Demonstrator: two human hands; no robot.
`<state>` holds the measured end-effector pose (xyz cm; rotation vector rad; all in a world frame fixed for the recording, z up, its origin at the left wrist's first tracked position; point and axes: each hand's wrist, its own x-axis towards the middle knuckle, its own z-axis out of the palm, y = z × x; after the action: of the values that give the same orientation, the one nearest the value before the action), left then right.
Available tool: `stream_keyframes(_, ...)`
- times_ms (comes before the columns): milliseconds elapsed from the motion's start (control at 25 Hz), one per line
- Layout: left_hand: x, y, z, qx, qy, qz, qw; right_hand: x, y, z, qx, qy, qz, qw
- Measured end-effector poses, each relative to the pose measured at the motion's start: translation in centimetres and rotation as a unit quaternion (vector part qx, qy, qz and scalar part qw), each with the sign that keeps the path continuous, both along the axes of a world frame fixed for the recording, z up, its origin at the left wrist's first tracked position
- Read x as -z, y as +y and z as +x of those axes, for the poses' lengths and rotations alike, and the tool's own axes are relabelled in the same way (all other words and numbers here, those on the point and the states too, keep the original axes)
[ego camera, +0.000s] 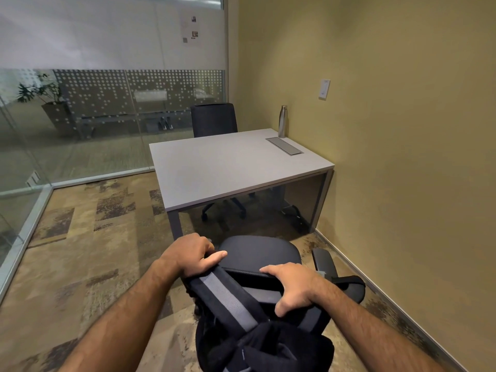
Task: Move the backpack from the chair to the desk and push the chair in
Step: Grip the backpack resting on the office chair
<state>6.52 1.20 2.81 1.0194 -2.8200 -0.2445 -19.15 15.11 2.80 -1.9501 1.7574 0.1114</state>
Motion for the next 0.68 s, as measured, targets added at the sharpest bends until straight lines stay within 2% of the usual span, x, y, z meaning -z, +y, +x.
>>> stream_keyframes(160, 0.8, 1.4, 2.2, 0.003, 0.024, -0.069, 0.997, 0.4, 0.1, 0.0, 0.006, -0.017, -0.003, 1.0)
stream_keyframes(240, 0.8, 2.1, 2.6, 0.014, 0.025, -0.091, 0.995, 0.4, 0.7, -0.5, 0.053, -0.126, -0.034, 0.99)
stream_keyframes(320, 1.0, 2.8, 3.0, 0.03, 0.017, -0.118, 0.992, 1.0, 1.0, -1.2, 0.174, -0.218, -0.148, 0.949)
stream_keyframes(360, 1.2, 3.2, 3.3, 0.04, 0.019, -0.139, 0.989, 1.2, 1.0, -1.6, 0.252, -0.198, -0.202, 0.926)
stream_keyframes(400, 1.4, 3.6, 3.6, 0.048, 0.024, -0.162, 0.985, 1.3, 1.0, -2.2, 0.318, -0.115, -0.225, 0.914)
stream_keyframes(440, 1.7, 4.0, 3.9, 0.055, 0.03, -0.187, 0.98, 1.3, 1.1, -2.8, 0.363, -0.002, -0.192, 0.912)
stream_keyframes(480, 2.0, 4.5, 4.0, 0.064, 0.033, -0.21, 0.975, 1.4, 1.5, -3.4, 0.388, 0.08, -0.118, 0.91)
stream_keyframes(560, 2.4, 5.3, 3.9, 0.095, 0.026, -0.233, 0.968, 1.3, 2.2, -4.4, 0.43, 0.107, 0.003, 0.897)
stream_keyframes(680, 2.4, 6.0, 3.2, 0.13, 0.013, -0.228, 0.965, 1.2, 2.3, -5.4, 0.459, 0.071, 0.046, 0.884)
